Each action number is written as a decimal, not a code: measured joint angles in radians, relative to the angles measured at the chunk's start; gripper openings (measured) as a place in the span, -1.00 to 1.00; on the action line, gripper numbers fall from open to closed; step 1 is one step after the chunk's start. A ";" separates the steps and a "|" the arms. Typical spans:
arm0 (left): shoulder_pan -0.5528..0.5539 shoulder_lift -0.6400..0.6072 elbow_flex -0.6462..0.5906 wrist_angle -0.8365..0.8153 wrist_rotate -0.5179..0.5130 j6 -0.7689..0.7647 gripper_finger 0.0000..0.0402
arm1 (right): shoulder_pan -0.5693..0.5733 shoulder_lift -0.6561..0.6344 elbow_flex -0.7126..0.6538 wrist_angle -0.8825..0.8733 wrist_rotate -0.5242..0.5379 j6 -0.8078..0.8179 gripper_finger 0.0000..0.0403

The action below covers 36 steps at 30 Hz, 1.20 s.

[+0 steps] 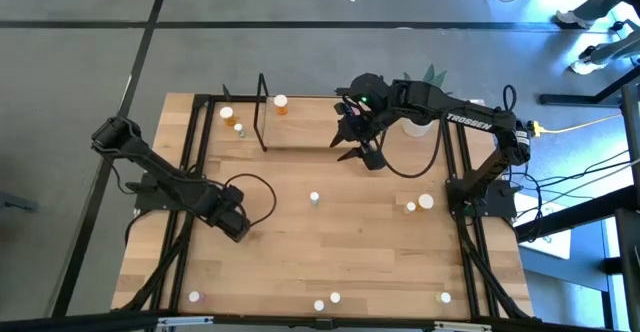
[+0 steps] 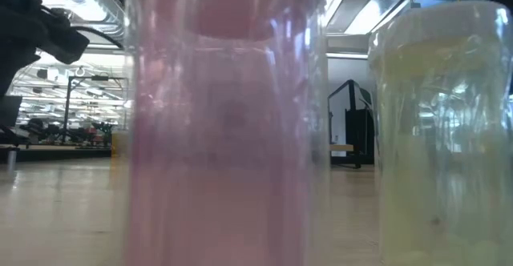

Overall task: Pick and place medicine bottles onto shelf by color
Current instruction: Put the bottom right blue pill bottle on the shelf

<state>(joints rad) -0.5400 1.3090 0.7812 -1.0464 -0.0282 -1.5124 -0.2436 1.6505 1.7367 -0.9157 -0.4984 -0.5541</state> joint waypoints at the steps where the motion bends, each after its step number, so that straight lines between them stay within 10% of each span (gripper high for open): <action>1: 0.000 0.000 -0.006 0.012 0.000 0.000 0.45 | 0.000 0.000 0.000 0.000 0.000 0.000 -0.03; 13: 0.000 0.000 -0.029 0.021 0.001 -0.005 0.40 | 0.000 0.000 0.000 0.000 0.000 0.000 -0.03; 36: 0.000 0.000 -0.029 0.019 -0.003 -0.007 -0.32 | 0.000 0.000 0.000 0.000 0.000 0.000 -0.03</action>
<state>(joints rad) -0.5400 1.3090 0.7525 -1.0271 -0.0315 -1.5196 -0.2436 1.6508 1.7367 -0.9157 -0.4980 -0.5544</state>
